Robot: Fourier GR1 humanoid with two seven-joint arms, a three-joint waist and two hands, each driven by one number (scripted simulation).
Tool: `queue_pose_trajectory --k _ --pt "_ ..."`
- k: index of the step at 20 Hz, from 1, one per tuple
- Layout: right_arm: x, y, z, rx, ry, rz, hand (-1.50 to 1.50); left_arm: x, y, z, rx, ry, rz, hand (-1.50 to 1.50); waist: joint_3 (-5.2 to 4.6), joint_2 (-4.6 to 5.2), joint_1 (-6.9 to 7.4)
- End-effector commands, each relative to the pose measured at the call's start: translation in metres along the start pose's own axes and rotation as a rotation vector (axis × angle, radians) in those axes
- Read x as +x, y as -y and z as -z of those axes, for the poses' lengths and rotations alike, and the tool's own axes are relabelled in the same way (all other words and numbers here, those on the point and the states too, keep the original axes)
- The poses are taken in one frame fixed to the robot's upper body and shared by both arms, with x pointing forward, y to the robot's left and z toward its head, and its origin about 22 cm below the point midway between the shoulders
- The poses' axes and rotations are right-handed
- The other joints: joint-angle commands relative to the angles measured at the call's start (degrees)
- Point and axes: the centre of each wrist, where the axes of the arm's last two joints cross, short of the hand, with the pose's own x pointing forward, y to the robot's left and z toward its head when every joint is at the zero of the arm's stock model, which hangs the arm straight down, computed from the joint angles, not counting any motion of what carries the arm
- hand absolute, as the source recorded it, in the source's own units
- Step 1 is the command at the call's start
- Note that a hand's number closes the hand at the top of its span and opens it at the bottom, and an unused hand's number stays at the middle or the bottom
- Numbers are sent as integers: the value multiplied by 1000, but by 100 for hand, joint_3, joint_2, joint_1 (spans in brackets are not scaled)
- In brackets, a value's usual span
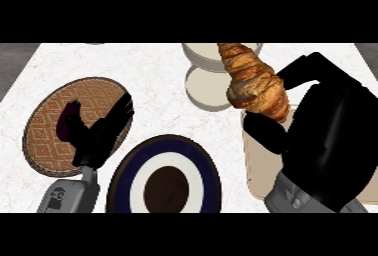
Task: Pick the croissant from the tray and place it in the tiered basket
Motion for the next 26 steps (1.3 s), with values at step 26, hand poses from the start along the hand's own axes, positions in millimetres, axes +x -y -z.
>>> queue_pose_trajectory --k 26 --pt "80 -82 153 68 -363 225 150 3 18 2 -57 41 8 0 44 215 305"
